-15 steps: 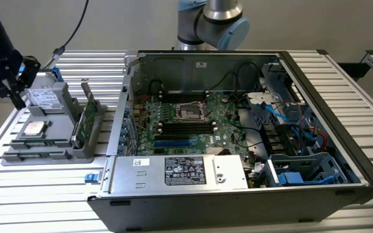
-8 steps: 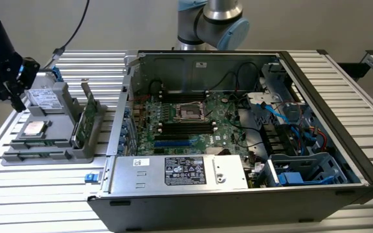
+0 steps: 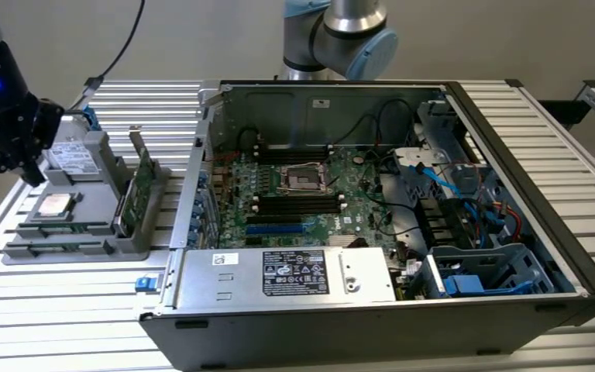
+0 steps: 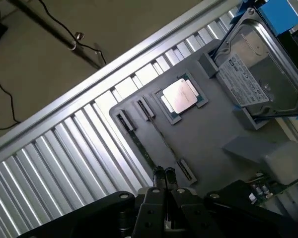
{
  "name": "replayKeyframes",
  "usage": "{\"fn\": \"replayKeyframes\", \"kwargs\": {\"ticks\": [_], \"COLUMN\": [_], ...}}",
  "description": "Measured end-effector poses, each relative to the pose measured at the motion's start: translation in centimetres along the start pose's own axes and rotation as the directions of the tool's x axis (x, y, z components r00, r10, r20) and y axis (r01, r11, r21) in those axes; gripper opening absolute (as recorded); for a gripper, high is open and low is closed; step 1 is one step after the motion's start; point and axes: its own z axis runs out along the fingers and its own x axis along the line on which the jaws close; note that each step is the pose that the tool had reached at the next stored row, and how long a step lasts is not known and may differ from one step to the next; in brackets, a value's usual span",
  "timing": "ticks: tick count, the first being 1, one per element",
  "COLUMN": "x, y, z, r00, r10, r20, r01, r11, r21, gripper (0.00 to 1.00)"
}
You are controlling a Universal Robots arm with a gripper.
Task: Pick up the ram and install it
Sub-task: 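Pick up the ram and move it above insertion slot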
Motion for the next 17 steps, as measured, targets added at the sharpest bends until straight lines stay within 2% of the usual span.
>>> {"fn": "replayKeyframes", "kwargs": {"ticks": [4,8,13,17], "x": [0.0,-0.1,-0.1,-0.2], "y": [-0.05,-0.1,-0.16,-0.22], "z": [0.49,0.98,1.65,2.15], "r00": [0.9973,0.9894,0.9723,0.9529], "r10": [-0.072,-0.144,-0.232,-0.302], "r20": [-0.0075,-0.0153,-0.0249,-0.0325], "r01": [0.072,0.145,0.233,0.302], "r11": [0.9974,0.9895,0.9724,0.953], "r21": [0.0048,0.0092,0.0152,0.0209], "gripper": [0.1,0.1,0.1,0.1]}}
